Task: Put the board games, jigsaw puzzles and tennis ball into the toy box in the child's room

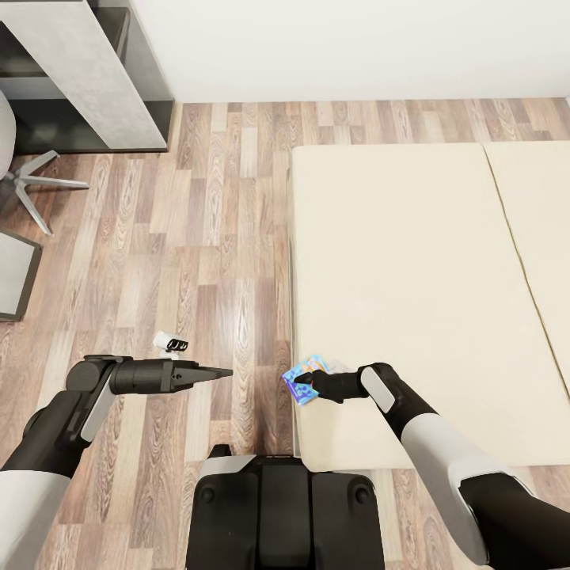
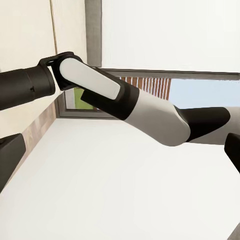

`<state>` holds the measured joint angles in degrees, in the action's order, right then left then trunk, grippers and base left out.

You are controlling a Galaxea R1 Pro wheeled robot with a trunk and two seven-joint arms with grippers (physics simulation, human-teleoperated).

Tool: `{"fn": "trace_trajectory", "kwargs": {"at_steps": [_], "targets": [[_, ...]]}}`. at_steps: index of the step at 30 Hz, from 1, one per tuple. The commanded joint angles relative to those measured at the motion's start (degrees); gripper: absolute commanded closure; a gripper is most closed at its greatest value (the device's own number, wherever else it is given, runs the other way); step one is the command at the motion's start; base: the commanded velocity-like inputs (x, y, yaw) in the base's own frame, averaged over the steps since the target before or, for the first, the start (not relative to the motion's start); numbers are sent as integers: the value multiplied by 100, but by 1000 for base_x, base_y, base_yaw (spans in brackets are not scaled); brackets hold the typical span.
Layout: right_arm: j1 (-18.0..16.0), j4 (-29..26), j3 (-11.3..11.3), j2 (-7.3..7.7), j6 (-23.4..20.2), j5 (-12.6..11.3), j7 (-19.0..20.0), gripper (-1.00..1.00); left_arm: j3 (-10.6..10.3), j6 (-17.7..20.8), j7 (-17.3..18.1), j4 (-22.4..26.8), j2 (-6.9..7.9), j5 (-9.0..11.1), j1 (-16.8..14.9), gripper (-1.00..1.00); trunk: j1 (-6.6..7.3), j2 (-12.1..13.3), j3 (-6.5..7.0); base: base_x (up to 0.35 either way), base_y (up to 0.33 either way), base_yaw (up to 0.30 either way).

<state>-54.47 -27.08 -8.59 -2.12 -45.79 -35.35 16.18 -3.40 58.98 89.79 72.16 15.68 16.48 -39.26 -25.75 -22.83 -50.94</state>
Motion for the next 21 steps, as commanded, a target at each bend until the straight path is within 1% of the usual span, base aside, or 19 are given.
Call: {"fn": "trace_trajectory", "kwargs": {"at_steps": [1,21], "targets": [[-2,-3,-7,2,-13,32,31,-100,-11,61,21,0,5,5,-3,-100,-3,-9,-6,0,0,0],[-2,-17,0,-3,-12,28,34,-100,-11,61,21,0,5,5,-1,-100,-3,-9,-6,0,0,0]]}}
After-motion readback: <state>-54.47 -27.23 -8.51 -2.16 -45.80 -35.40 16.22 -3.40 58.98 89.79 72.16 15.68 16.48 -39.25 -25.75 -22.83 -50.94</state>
